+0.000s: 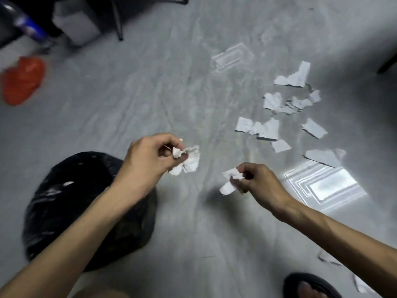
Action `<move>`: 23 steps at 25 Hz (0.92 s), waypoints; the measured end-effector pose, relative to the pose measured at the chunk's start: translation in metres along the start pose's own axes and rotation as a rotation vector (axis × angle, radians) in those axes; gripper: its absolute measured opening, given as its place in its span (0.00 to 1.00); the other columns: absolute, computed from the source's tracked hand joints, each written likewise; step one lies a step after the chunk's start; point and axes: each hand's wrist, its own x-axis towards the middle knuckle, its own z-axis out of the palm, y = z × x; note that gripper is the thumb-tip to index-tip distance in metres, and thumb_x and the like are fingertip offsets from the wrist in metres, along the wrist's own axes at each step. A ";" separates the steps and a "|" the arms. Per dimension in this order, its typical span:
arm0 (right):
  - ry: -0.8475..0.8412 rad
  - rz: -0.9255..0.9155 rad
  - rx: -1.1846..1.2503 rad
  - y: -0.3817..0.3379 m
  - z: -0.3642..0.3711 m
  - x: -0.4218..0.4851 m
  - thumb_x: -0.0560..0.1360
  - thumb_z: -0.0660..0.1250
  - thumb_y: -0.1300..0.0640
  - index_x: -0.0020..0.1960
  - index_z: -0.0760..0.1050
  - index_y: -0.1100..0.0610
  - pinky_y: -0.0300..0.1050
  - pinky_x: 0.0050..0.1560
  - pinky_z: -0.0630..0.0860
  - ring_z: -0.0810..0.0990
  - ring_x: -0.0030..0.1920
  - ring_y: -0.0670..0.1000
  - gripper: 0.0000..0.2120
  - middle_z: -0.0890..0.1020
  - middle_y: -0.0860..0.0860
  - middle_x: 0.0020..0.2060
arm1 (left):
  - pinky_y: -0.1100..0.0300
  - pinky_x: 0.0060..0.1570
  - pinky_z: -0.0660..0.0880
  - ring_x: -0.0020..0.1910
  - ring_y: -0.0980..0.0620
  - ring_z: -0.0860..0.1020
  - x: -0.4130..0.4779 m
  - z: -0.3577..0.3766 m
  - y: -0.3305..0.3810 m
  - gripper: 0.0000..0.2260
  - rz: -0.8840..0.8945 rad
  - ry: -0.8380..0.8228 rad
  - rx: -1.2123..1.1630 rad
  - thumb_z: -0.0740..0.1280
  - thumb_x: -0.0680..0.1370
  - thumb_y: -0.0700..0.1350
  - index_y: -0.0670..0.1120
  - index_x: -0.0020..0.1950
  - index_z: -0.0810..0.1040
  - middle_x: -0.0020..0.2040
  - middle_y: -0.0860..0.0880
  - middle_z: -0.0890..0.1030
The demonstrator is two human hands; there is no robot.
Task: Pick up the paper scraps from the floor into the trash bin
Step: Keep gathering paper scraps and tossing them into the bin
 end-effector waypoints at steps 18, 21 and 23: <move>-0.509 -0.591 -0.473 -0.192 0.203 0.039 0.70 0.70 0.67 0.63 0.77 0.53 0.32 0.40 0.78 0.82 0.37 0.44 0.23 0.85 0.52 0.46 | 0.60 0.49 0.69 0.48 0.51 0.77 -0.088 -0.111 -0.173 0.18 -0.539 0.277 0.278 0.65 0.71 0.38 0.52 0.59 0.76 0.52 0.52 0.78; -0.353 -0.444 -0.276 -0.170 0.140 0.043 0.71 0.66 0.68 0.51 0.81 0.54 0.34 0.33 0.76 0.83 0.33 0.48 0.13 0.84 0.49 0.37 | 0.63 0.49 0.68 0.45 0.53 0.75 -0.053 -0.089 -0.127 0.15 -0.350 0.229 0.230 0.66 0.72 0.40 0.51 0.57 0.77 0.50 0.52 0.78; -0.240 -0.330 -0.261 -0.137 0.085 0.040 0.72 0.66 0.65 0.48 0.81 0.53 0.30 0.30 0.72 0.82 0.32 0.46 0.10 0.82 0.46 0.34 | 0.64 0.46 0.66 0.43 0.53 0.74 -0.024 -0.063 -0.089 0.13 -0.206 0.153 0.184 0.67 0.73 0.41 0.50 0.56 0.78 0.49 0.52 0.79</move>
